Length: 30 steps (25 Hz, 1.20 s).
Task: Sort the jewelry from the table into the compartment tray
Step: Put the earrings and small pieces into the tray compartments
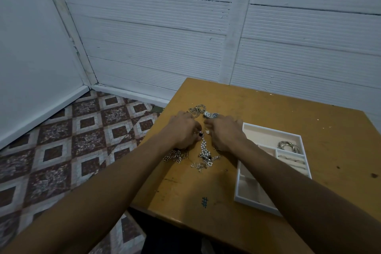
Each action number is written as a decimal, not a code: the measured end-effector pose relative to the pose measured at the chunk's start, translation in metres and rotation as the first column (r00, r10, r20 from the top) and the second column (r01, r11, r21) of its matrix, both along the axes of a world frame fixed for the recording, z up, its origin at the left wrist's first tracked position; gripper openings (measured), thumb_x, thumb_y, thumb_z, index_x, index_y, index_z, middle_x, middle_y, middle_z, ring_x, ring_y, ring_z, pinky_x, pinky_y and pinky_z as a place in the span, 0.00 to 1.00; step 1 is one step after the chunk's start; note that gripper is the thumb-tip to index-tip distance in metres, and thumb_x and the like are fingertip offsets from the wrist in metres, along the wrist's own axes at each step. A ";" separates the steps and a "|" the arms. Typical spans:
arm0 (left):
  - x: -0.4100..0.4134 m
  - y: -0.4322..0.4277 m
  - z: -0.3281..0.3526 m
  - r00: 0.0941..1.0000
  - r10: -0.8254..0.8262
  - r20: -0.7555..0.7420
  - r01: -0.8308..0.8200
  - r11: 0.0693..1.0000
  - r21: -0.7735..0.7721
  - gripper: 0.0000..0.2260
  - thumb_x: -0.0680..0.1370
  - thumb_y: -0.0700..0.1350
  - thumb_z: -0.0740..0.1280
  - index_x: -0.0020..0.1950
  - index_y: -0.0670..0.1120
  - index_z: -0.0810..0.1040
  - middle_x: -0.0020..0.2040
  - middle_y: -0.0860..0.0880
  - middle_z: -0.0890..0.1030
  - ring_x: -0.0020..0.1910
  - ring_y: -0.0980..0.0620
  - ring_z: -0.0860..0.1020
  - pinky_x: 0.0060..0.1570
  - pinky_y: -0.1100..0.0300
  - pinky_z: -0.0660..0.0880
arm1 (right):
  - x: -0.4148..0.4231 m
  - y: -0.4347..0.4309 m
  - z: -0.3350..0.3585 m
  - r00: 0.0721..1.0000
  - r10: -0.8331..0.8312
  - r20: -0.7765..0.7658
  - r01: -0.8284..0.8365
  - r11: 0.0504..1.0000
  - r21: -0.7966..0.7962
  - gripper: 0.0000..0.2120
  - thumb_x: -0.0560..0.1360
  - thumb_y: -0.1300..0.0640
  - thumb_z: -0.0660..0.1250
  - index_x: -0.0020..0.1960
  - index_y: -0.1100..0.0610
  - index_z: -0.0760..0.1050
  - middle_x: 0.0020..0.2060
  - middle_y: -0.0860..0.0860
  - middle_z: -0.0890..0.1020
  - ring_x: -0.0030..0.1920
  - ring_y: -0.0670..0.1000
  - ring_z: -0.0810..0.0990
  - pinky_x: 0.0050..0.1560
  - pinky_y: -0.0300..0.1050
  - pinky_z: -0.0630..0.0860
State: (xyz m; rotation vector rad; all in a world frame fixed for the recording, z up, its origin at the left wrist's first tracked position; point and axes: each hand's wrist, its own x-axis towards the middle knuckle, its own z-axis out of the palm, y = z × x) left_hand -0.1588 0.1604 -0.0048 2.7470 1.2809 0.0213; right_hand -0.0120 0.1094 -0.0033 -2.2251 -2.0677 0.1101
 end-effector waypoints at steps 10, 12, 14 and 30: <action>0.007 0.004 0.006 0.998 -0.015 0.068 0.022 0.994 -0.111 0.12 0.75 0.52 0.70 0.56 0.50 0.76 0.55 0.50 0.77 0.59 0.48 0.69 0.60 0.49 0.69 | 0.005 0.005 0.001 0.999 -0.037 -0.027 0.036 0.998 -0.055 0.12 0.78 0.55 0.61 0.61 0.49 0.74 0.61 0.53 0.74 0.63 0.57 0.70 0.62 0.56 0.62; 0.007 0.003 0.006 0.994 -0.010 0.113 0.024 0.992 -0.122 0.12 0.74 0.50 0.71 0.54 0.49 0.75 0.49 0.51 0.76 0.55 0.49 0.72 0.56 0.51 0.70 | 0.007 0.002 0.001 0.999 -0.031 -0.045 0.030 0.999 -0.030 0.11 0.78 0.55 0.62 0.60 0.49 0.74 0.59 0.53 0.75 0.61 0.57 0.71 0.60 0.56 0.62; 0.005 0.002 0.007 0.989 -0.003 0.149 0.024 0.990 -0.140 0.10 0.74 0.49 0.71 0.52 0.49 0.75 0.46 0.53 0.76 0.52 0.51 0.73 0.53 0.53 0.71 | 0.007 -0.001 0.001 0.997 -0.028 -0.066 0.028 1.000 -0.001 0.10 0.77 0.56 0.62 0.57 0.49 0.74 0.56 0.53 0.75 0.59 0.57 0.72 0.57 0.54 0.62; -0.008 0.002 0.014 0.947 0.065 0.316 -0.029 0.992 -0.120 0.05 0.77 0.43 0.69 0.51 0.46 0.83 0.48 0.49 0.83 0.45 0.54 0.79 0.48 0.59 0.76 | 0.021 -0.011 0.015 0.955 0.000 -0.297 0.033 0.994 0.104 0.13 0.75 0.66 0.63 0.54 0.56 0.82 0.53 0.56 0.82 0.52 0.54 0.79 0.54 0.48 0.77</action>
